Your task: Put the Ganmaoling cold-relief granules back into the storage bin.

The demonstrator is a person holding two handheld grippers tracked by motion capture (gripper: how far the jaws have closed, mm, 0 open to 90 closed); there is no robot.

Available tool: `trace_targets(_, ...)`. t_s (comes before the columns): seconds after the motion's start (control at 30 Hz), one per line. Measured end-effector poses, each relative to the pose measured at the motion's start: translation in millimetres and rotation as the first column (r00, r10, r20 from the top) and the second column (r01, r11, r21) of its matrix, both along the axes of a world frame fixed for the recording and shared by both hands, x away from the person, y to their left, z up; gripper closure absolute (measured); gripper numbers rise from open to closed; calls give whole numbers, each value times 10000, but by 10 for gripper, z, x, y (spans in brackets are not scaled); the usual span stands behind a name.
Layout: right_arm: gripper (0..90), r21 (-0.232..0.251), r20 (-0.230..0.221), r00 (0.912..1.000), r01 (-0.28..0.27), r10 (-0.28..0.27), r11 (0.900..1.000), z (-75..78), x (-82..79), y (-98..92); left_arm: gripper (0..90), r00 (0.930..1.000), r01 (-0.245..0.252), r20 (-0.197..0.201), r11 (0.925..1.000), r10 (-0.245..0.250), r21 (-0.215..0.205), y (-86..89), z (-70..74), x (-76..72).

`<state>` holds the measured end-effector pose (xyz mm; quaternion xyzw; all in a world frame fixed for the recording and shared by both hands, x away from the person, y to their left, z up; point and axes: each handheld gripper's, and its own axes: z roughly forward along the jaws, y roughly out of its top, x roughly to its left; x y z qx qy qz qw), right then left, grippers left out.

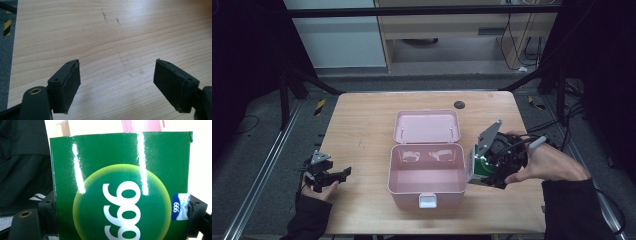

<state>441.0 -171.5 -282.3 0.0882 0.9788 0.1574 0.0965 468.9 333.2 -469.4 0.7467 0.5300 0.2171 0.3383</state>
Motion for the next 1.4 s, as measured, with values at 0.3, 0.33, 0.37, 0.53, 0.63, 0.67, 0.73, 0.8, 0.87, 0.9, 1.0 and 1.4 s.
trace_targets(0.3,159,-25,106,9995,-294,295,9996,50,99,184,210,10000,-12,13,10000,12,-31,5,1,-1)
trace_targets(0.33,159,-20,115,9994,-337,337,9994,55,108,204,210,10000,-13,7,10000,14,-18,5,1,-1)
trace_targets(0.37,159,-4,113,9992,-388,388,9992,59,118,223,210,10000,-12,5,10000,12,-19,5,1,0)
trace_targets(0.53,159,35,140,9985,-538,538,9985,78,169,310,210,10000,10,7,10000,-10,-11,3,1,2)
trace_targets(0.63,159,9,178,9978,-645,645,9979,79,197,370,210,10000,21,13,10000,-21,-9,3,2,1)
trace_targets(0.67,159,35,155,9976,-679,678,9977,76,206,391,210,10000,14,14,10000,-14,-15,4,2,1)
trace_targets(0.73,158,43,183,9968,-777,776,9970,71,233,448,210,10000,6,20,10000,-6,-35,6,2,2)
trace_targets(0.8,158,97,160,9964,-830,828,9965,67,244,468,210,10000,7,22,10000,-7,-36,7,2,2)
trace_targets(0.87,159,95,161,9959,-888,886,9960,67,264,517,210,10000,11,20,10000,-11,-39,7,2,2)
trace_targets(0.9,159,111,165,9954,-945,943,9955,65,273,534,210,10000,17,11,10000,-17,-31,8,4,1)
trace_targets(1.0,158,108,81,9944,-1052,1052,9944,54,300,610,210,10000,11,20,10000,-11,-55,9,4,2)
trace_targets(1.4,159,52,-258,9917,-1258,1259,9920,-98,424,816,210,10000,23,30,10000,-22,-55,14,9,1)
